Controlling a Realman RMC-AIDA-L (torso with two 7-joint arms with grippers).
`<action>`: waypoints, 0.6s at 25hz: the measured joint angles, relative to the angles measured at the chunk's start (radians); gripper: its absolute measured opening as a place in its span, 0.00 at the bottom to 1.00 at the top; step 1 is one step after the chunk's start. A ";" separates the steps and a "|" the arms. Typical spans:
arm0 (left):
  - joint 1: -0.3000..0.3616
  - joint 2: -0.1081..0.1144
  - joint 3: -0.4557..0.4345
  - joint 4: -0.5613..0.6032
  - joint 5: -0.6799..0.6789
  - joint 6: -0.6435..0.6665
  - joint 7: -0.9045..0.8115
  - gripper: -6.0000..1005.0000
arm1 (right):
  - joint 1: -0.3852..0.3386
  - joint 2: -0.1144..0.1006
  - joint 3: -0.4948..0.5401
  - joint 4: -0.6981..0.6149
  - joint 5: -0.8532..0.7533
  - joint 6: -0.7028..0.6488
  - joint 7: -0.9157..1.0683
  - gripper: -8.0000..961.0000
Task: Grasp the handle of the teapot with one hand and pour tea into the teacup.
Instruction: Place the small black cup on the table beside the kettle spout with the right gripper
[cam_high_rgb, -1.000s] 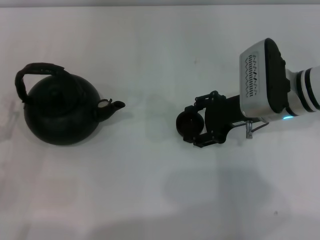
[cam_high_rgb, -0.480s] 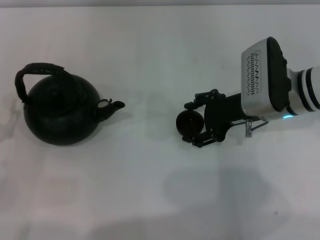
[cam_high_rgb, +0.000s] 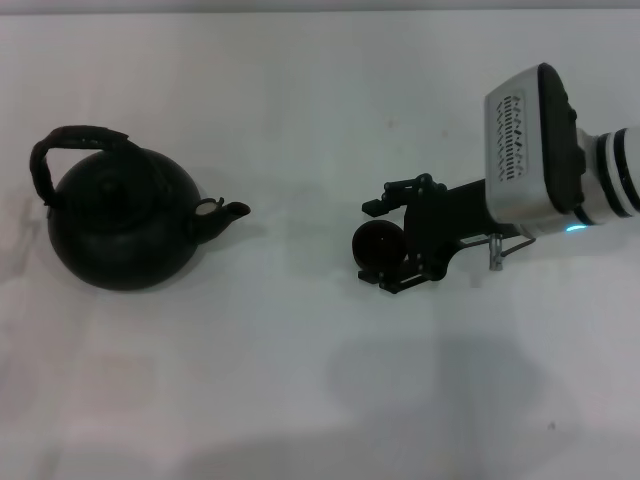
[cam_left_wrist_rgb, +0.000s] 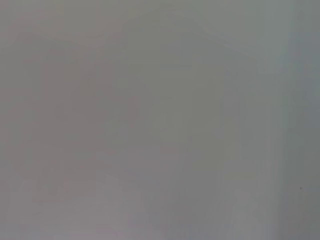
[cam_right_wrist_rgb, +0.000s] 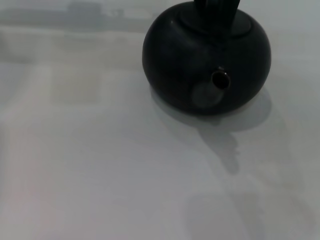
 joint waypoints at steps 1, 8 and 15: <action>0.000 0.000 0.000 0.000 0.000 0.000 0.000 0.79 | -0.001 0.000 0.009 -0.001 0.001 0.006 -0.001 0.90; -0.001 0.000 0.001 0.001 0.034 0.000 0.000 0.79 | -0.014 -0.002 0.150 -0.020 0.024 0.118 -0.004 0.91; -0.006 -0.001 0.020 0.007 0.164 0.057 0.031 0.79 | -0.060 -0.004 0.367 -0.073 0.085 0.247 -0.025 0.91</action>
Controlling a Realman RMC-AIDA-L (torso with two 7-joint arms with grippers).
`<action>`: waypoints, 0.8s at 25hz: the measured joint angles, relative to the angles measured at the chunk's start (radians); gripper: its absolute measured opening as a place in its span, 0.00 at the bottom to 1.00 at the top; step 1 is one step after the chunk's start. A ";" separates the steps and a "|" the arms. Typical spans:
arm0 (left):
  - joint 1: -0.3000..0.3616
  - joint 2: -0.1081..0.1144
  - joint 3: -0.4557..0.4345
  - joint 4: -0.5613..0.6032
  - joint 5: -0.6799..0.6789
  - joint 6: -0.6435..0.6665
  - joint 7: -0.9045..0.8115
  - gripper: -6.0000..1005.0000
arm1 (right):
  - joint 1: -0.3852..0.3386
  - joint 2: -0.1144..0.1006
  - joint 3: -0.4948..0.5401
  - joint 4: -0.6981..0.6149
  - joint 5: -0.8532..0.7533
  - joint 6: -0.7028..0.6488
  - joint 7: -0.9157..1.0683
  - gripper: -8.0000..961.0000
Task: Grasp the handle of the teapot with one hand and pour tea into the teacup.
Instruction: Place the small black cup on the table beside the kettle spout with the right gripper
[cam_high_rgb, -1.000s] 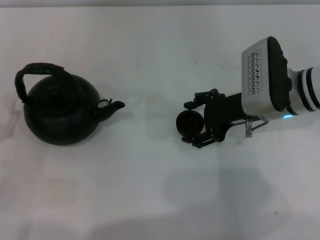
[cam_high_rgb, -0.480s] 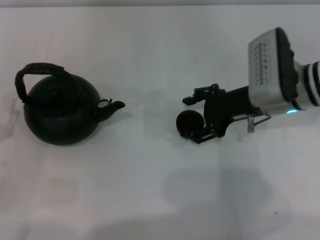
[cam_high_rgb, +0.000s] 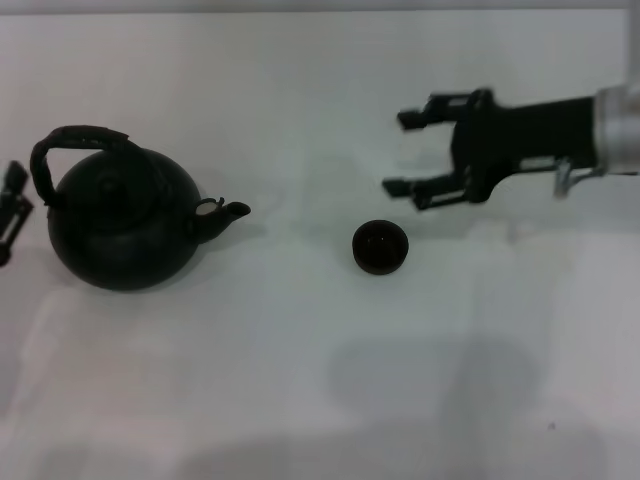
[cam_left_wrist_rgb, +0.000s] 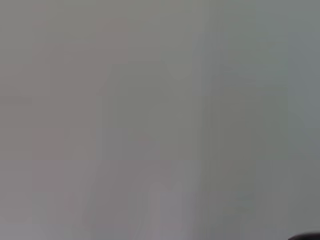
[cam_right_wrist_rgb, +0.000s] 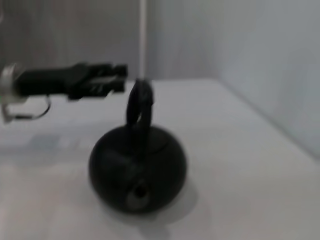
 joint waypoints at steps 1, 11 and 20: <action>0.000 -0.001 0.006 -0.002 0.008 0.023 0.016 0.79 | -0.007 0.000 0.020 -0.002 0.006 0.006 -0.004 0.91; -0.052 0.000 0.014 -0.058 0.032 0.036 0.035 0.79 | -0.050 -0.001 0.100 0.010 0.029 0.023 -0.050 0.91; -0.066 0.003 0.013 -0.053 0.030 -0.025 -0.025 0.78 | -0.071 -0.002 0.102 0.030 0.054 0.019 -0.073 0.91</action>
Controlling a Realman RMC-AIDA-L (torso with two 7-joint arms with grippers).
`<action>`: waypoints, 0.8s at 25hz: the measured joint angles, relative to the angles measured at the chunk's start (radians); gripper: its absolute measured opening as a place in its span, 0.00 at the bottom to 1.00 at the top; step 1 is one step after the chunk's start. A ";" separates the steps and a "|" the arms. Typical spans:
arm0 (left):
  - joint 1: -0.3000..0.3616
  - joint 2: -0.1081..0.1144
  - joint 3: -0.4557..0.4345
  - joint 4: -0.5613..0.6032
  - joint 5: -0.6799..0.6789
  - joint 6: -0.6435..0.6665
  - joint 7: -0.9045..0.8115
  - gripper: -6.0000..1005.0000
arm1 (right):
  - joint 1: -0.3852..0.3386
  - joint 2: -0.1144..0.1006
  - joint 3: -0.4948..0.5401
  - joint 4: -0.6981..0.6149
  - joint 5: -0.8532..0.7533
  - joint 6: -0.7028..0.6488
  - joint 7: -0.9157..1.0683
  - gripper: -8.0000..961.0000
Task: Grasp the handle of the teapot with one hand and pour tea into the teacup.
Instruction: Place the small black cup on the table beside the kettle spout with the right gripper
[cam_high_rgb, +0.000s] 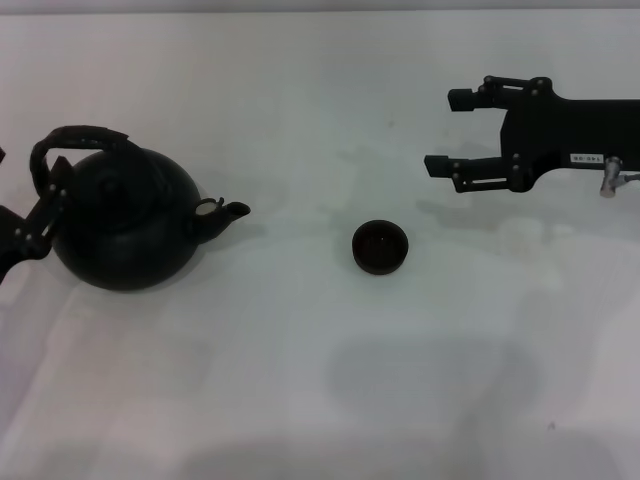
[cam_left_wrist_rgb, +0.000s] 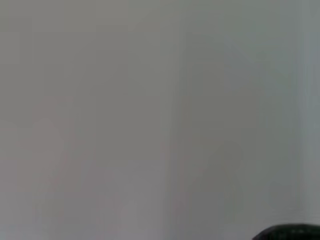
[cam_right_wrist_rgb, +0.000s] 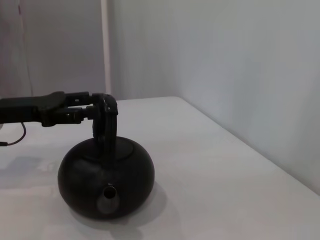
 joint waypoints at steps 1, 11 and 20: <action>-0.001 0.000 -0.001 0.000 0.000 -0.008 -0.001 0.78 | -0.001 0.000 0.001 0.003 0.001 -0.001 -0.002 0.91; -0.008 0.000 -0.004 -0.007 -0.008 -0.035 -0.038 0.76 | -0.009 0.000 0.006 0.030 0.002 -0.002 -0.020 0.90; -0.014 0.002 -0.004 0.002 -0.008 -0.063 -0.087 0.67 | -0.009 0.000 0.007 0.052 0.002 -0.004 -0.031 0.90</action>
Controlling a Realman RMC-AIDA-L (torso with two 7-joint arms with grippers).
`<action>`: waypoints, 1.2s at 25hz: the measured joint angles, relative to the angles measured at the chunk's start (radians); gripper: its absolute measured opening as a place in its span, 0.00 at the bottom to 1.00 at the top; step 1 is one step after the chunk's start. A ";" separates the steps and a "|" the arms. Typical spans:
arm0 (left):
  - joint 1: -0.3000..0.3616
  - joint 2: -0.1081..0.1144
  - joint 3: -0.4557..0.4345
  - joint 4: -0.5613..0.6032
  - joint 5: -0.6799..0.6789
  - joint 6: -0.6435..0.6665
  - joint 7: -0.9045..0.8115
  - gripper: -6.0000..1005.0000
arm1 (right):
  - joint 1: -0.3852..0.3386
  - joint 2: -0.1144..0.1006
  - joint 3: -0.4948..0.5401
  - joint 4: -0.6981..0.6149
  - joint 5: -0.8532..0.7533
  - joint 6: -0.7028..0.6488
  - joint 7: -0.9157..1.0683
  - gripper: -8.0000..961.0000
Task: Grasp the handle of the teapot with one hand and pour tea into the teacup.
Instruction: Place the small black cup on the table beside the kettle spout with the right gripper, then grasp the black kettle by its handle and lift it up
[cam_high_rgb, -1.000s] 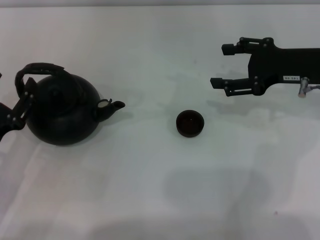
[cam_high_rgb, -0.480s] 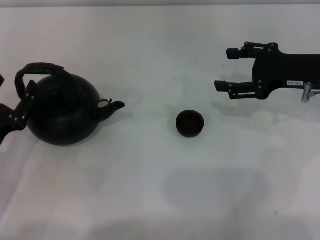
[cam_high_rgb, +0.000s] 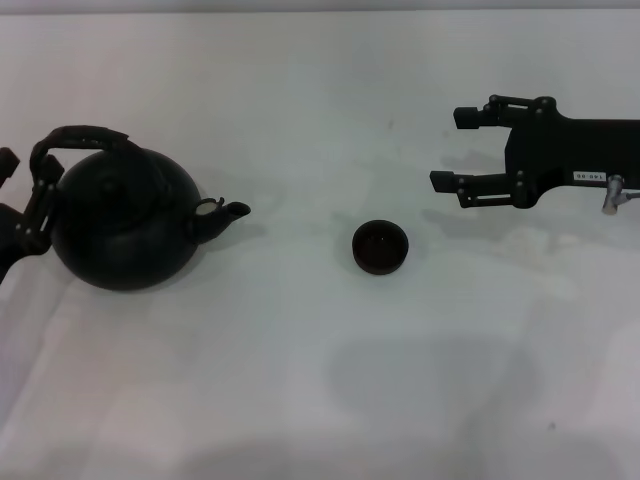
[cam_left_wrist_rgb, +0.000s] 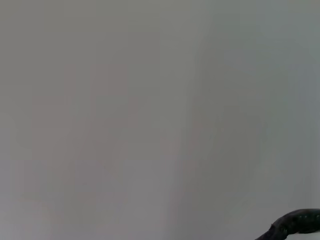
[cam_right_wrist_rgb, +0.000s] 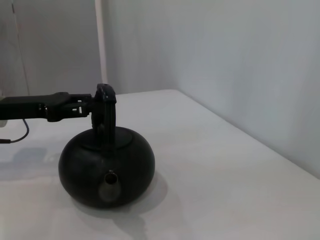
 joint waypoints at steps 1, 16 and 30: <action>-0.003 0.000 0.001 0.001 0.000 -0.006 -0.008 0.63 | 0.000 0.000 0.000 0.004 0.000 0.000 -0.003 0.90; -0.022 0.003 0.003 0.002 0.001 -0.035 -0.072 0.17 | 0.003 0.000 0.001 0.039 0.014 -0.008 -0.025 0.90; -0.039 0.021 0.011 0.185 0.124 -0.162 -0.265 0.13 | -0.005 0.000 0.056 0.143 0.081 -0.008 -0.131 0.90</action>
